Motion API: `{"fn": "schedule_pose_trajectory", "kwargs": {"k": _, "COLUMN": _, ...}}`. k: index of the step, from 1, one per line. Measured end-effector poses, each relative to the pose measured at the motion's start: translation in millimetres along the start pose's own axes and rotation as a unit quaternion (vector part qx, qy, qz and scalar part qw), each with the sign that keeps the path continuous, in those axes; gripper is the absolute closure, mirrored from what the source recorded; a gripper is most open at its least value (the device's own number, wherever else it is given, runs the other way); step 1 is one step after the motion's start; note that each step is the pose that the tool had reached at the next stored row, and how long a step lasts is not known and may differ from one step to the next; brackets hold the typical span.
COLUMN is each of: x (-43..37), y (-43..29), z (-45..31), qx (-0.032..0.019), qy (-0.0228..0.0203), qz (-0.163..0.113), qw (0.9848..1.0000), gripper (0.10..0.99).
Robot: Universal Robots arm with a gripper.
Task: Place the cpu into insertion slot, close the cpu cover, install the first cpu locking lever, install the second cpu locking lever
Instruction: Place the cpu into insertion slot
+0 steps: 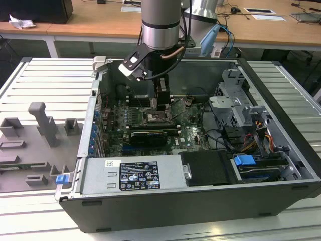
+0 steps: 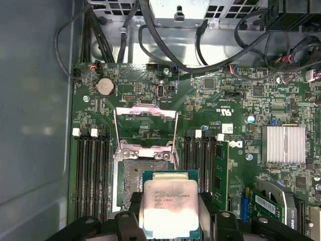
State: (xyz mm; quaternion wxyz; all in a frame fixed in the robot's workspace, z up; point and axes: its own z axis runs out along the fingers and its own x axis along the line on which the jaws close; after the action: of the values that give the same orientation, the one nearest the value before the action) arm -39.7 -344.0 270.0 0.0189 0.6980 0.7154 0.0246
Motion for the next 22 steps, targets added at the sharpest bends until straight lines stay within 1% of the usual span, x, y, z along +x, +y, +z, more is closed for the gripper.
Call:
{"fn": "schedule_pose_trajectory", "kwargs": {"k": 3, "x": 0.4, "y": -0.2, "z": 3.3, "qx": 0.0000, "qy": 0.0000, "qz": 0.000, "qw": 1.0000, "gripper": 0.561}}
{"fn": "schedule_pose_trajectory", "kwargs": {"k": 11, "x": 2.9, "y": -0.5, "z": 9.4, "qx": 0.0001, "qy": -0.0003, "qz": 0.000, "qw": 1.0000, "gripper": 0.561}}
{"fn": "schedule_pose_trajectory", "kwargs": {"k": 16, "x": 3.0, "y": -0.8, "z": 12.8, "qx": 0.0004, "qy": -0.0004, "qz": 0.000, "qw": 1.0000, "gripper": 0.561}}
{"fn": "schedule_pose_trajectory", "kwargs": {"k": 19, "x": 3.0, "y": -0.7, "z": 13.9, "qx": 0.0004, "qy": -0.0024, "qz": 0.000, "qw": 1.0000, "gripper": 0.561}}
{"fn": "schedule_pose_trajectory", "kwargs": {"k": 22, "x": 3.0, "y": -0.9, "z": 15.4, "qx": 0.0004, "qy": -0.0024, "qz": 0.000, "qw": 1.0000, "gripper": 0.561}}
